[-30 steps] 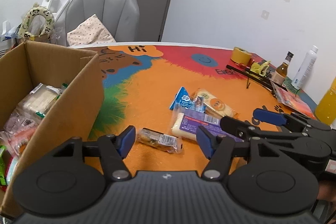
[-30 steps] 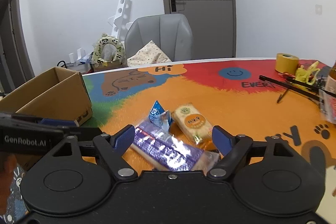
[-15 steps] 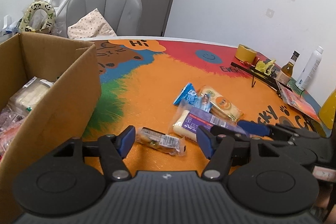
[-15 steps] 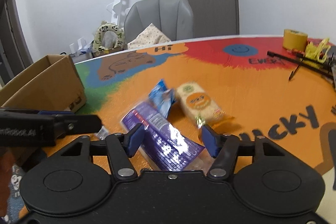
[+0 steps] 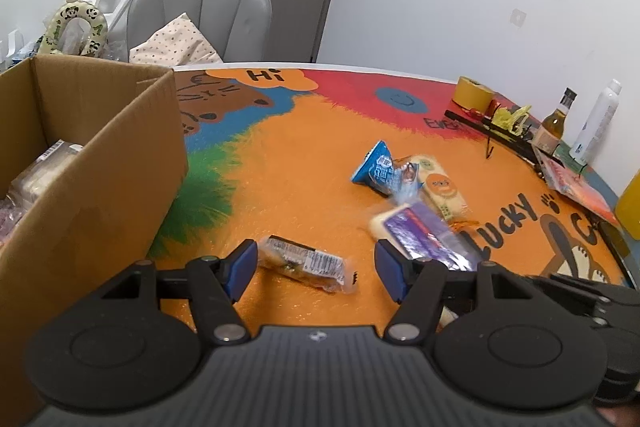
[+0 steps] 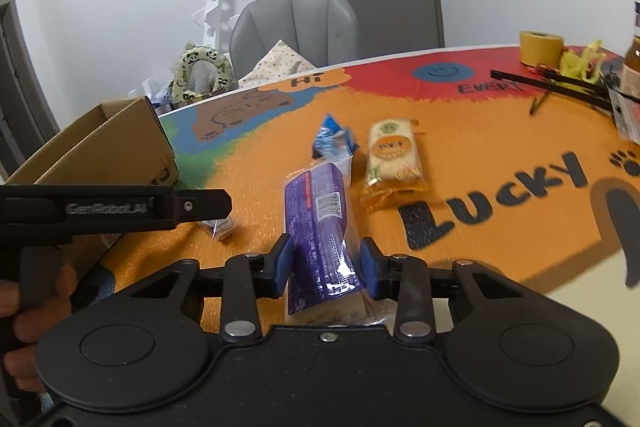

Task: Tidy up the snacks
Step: 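Grasp the purple bread bag with the right gripper while the left grasps the small wrapped bar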

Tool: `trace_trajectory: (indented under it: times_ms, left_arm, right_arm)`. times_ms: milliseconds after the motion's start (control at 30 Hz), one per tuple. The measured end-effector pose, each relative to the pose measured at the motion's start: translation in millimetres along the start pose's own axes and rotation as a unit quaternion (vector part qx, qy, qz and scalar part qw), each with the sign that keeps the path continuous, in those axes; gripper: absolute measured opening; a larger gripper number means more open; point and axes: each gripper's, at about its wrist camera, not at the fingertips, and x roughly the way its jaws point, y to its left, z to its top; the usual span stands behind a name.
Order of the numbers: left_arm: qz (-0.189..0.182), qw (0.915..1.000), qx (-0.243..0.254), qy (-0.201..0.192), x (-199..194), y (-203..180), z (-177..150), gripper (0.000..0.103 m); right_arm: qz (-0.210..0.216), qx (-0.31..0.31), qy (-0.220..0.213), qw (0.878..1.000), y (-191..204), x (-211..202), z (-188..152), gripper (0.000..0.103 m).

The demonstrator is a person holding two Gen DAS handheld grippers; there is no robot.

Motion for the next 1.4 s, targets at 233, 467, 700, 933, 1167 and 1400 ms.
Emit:
trace_trajectory:
  times_ms: [233,467,700,933,1167,1400]
  left_arm:
    - [0.006,1.0000,0.000,0.003,11,-3,-2,0.064]
    - [0.025,0.9996,0.015,0.004,20,-4,-8,0.063]
    - [0.046,0.9989,0.009,0.007,17,7,-6,0.049]
    - [0.047,0.9988,0.006,0.010,9,14,-9,0.022]
    - [0.025,0.9994,0.014,0.018,2,9,-15,0.020]
    - [0.007,0.9992,0.027,0.028,-14,2,-24,0.020]
  right_arm:
    - [-0.004,0.002,0.012,1.000,3,-10,-5,0.035]
    - [-0.006,0.002,0.016,1.000,6,-2,-4,0.048]
    - [-0.012,-0.003,0.014,1.000,11,5,-3,0.051]
    - [-0.018,-0.008,0.012,1.000,16,10,-2,0.056]
    - [-0.037,-0.018,0.010,0.999,20,8,-4,0.042]
    - [-0.036,-0.008,0.017,0.999,22,-2,-7,0.034]
